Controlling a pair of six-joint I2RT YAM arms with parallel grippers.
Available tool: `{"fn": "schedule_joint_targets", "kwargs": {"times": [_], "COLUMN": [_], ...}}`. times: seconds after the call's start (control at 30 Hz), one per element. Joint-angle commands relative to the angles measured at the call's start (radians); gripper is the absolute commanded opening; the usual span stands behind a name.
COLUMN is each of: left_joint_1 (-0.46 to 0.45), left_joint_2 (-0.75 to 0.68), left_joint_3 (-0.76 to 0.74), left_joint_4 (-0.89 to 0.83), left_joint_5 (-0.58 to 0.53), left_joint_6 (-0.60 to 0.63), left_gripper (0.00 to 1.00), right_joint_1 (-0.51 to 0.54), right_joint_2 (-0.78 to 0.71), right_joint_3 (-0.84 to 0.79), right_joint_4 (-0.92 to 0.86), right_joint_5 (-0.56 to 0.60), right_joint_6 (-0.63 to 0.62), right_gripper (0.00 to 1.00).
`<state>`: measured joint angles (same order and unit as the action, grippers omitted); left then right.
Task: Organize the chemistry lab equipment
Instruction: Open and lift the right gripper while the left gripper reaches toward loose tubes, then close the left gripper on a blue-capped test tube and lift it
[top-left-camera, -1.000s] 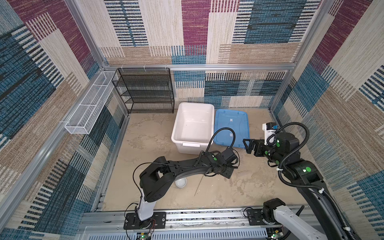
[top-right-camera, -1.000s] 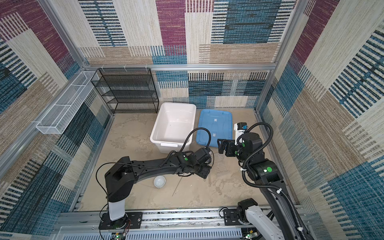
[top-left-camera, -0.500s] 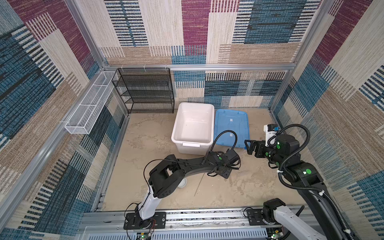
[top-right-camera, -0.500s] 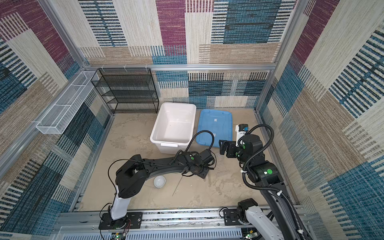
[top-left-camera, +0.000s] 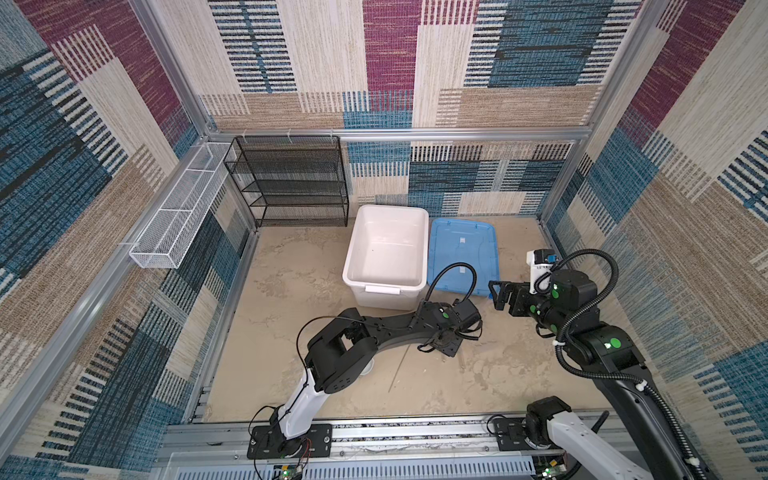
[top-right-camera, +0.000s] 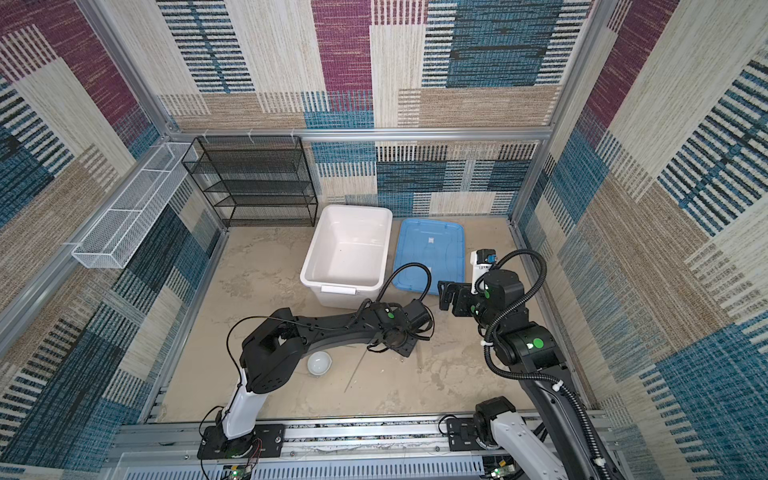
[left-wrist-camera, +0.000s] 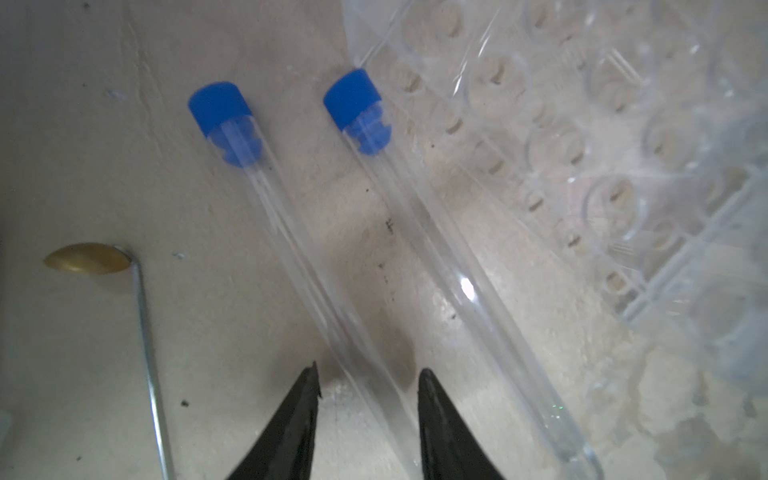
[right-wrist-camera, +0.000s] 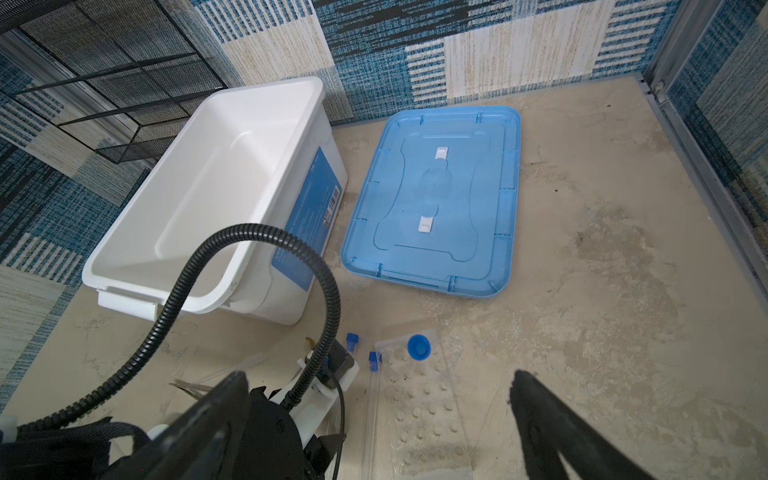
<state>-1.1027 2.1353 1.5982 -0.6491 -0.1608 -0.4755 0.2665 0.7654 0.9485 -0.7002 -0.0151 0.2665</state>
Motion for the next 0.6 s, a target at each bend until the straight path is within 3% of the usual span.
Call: {"fn": "schedule_joint_targets", "kwargs": {"times": [0.0,0.03,0.57], "left_joint_1": [0.000,-0.001,0.006], "left_joint_2": [0.007,0.007,-0.007], "left_joint_3": [0.015,0.016,0.001], "left_joint_4": [-0.044,-0.051,-0.099], "left_joint_5": [-0.034,-0.037,-0.031], "left_joint_6": [0.011,0.010,-0.013], "left_gripper": [0.39,0.35,0.27], "right_joint_1": [-0.001,-0.001,0.000], "right_joint_2": [0.000,0.000,0.004], "right_joint_3": [-0.002,-0.004,-0.011], "right_joint_4": [0.033,0.034,0.047], "right_joint_5": [0.015,0.014,0.013], "right_joint_6": [-0.004,-0.004,-0.001], "right_gripper": [0.99,0.99,0.99]}}
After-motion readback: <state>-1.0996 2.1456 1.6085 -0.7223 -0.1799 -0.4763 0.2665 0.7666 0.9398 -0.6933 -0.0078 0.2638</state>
